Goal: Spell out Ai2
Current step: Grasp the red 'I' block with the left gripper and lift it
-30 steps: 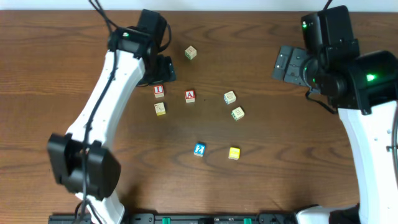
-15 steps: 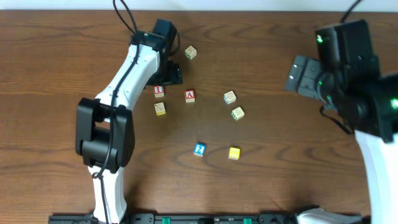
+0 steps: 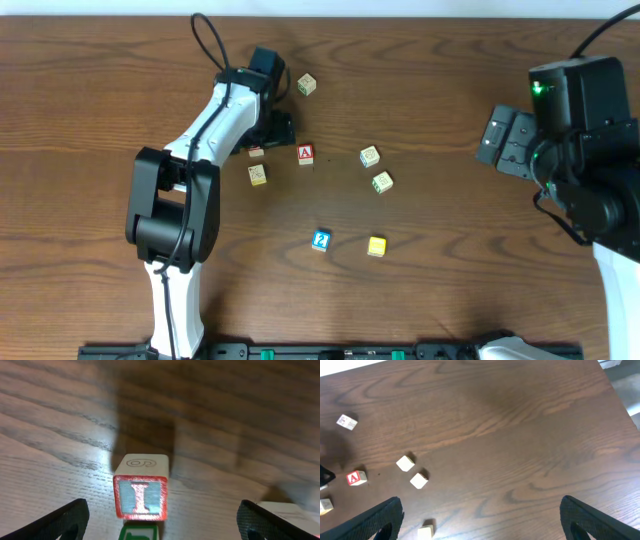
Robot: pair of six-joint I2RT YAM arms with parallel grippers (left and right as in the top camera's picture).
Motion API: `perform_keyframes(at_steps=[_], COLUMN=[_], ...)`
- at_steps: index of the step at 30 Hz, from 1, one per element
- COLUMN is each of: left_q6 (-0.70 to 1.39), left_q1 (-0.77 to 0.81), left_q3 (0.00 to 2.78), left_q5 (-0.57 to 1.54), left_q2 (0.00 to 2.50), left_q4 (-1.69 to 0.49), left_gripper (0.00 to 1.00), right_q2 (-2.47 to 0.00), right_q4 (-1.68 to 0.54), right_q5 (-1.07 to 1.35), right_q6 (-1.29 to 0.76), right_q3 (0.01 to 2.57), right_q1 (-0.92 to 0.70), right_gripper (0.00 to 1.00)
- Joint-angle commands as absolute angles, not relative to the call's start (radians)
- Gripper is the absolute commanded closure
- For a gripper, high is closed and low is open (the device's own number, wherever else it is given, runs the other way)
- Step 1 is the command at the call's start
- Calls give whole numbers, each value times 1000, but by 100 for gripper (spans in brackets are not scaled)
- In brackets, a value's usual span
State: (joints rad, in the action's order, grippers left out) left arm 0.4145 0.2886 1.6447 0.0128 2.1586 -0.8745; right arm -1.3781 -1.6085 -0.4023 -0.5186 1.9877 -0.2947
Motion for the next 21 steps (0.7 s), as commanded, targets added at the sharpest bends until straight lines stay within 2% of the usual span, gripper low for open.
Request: perform_keyframes(at_steps=[1,8,9,10,14,15,16,17,19,21], left_q6=[419,410,407,407,407,407,407,407,407,407], left_q1=[280,280,280,280,280,280,280,280,280,280], left_q3=[1606,1571,1571,1571,1571,1571,1571,1571,1571,1571], left_q5=[4,-11,-11,-11,-31,-38,-46,-55,-63,-63], left_q2=[2171,2171,2171,2171,2171,2171,2171,2171,2171,2171], left_q4=[-849,-763,-752,-746,-739,-741,-743,-746,-748,-747], left_gripper=[4,4,0,5,42,48,52,52,61,62], right_q2=[-1372,-1372,-1372,-1372,-1372,-1372,-1372,-1372,-1372,-1372], right_q4=[-1613,-1615,-1618,-1620,-1628,-1628,-1628,-1628,-1628,-1628], right_q5=[-428,-414,-414,-414,-413,-411,-411,-411,-411,-411], right_q6=[-526,-495,-491,-492,-492,-492,-492,-492,-492,-492], right_q3=[1987,1987,1986,1986,1986,1986,1986,1986,1986,1986], right_q1=[-289,-289,-289,-289,-289,-289,-289,-289,-289,-289], right_gripper=[1,1,1,1,1,1,1,1,1,1])
